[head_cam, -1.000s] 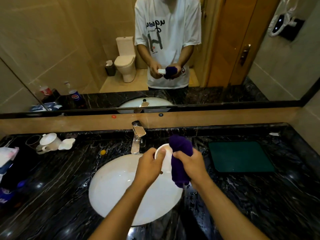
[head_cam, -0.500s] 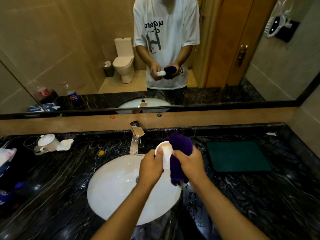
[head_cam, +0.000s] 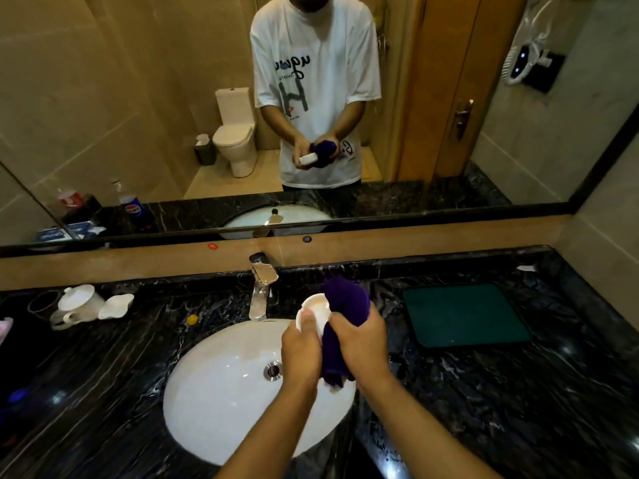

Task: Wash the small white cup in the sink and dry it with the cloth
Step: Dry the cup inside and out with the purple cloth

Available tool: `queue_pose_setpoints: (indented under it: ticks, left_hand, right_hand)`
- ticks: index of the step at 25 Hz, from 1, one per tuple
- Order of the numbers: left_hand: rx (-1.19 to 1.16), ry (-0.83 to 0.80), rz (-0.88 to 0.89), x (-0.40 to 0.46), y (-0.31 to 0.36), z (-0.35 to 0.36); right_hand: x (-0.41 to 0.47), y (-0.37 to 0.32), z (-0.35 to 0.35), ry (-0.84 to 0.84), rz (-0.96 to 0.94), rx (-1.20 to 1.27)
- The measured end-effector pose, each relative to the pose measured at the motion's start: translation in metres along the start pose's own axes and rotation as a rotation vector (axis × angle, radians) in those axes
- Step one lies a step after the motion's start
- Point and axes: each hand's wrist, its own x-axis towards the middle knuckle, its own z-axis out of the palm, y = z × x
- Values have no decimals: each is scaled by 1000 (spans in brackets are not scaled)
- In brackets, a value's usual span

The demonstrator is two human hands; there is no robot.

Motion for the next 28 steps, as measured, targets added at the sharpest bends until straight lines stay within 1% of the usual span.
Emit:
queue_pose_setpoints:
  ticks: [2, 3, 4, 5, 6, 7, 8, 10, 11, 12, 13, 14, 16, 17, 18, 19, 20, 21, 22, 23, 24, 25, 26, 27, 28]
  left_hand:
    - [311, -109, 199, 11, -1, -16]
    - [457, -167, 302, 16, 0, -24]
    - [551, -225, 365, 21, 4, -28]
    - [591, -271, 388, 25, 8, -30]
    - [590, -282, 399, 28, 11, -29]
    - [560, -252, 397, 26, 11, -26]
    - [462, -180, 342, 23, 10, -20]
    - [131, -17, 84, 16, 10, -3]
    - [10, 18, -23, 14, 10, 3]
    - [-55, 20, -89, 12, 8, 7]
    - [-50, -16, -112, 11, 7, 5]
    - [24, -61, -84, 11, 8, -1]
    - [312, -159, 62, 18, 12, -23]
    - [420, -209, 144, 22, 12, -33]
    - [465, -256, 207, 27, 14, -40]
    - [447, -283, 243, 28, 16, -42]
    - [390, -271, 254, 25, 18, -39]
    - [293, -217, 216, 21, 16, -31]
    - [142, -128, 104, 16, 14, -20]
    - [-42, -44, -47, 11, 12, -9]
    - [-214, 3, -191, 7, 12, -2]
    - [-324, 11, -280, 6, 10, 2]
    - [-306, -24, -295, 5, 8, 1]
    - [-184, -84, -240, 6, 7, -4]
    - [-5, -141, -137, 9, 6, -13]
  right_hand:
    - [10, -3, -14, -55, 60, -69]
    - [15, -6, -21, -129, 76, -133]
    - [18, -10, -26, -219, 86, -195]
    - [21, -12, -28, -288, 99, -230]
    - [22, -13, -27, -307, 113, -230]
    - [20, -13, -23, -279, 117, -201]
    - [17, -12, -17, -220, 108, -152]
    - [7, -5, 0, -76, 80, -49]
    - [3, -1, 7, -12, 63, -30]
    - [-1, 1, 11, 34, 47, -24]
    - [0, 2, 10, 57, 39, -20]
    - [3, 1, 6, 44, 51, -28]
    - [15, -5, -8, -65, 118, -78]
    - [19, -10, -16, -139, 145, -105]
    - [23, -15, -21, -210, 155, -124]
    - [26, -18, -23, -261, 155, -133]
    - [26, -19, -21, -273, 146, -129]
    - [23, -18, -14, -242, 131, -109]
    - [18, -15, -5, -181, 108, -77]
    - [10, -10, 5, -108, 82, -47]
    - [2, -6, 15, -37, 54, -37]
    - [-4, -3, 20, 19, 29, -54]
    - [-6, -1, 20, 49, 7, -87]
    - [-3, -1, 15, 41, -4, -130]
    - [4, -3, 7, -6, 0, -174]
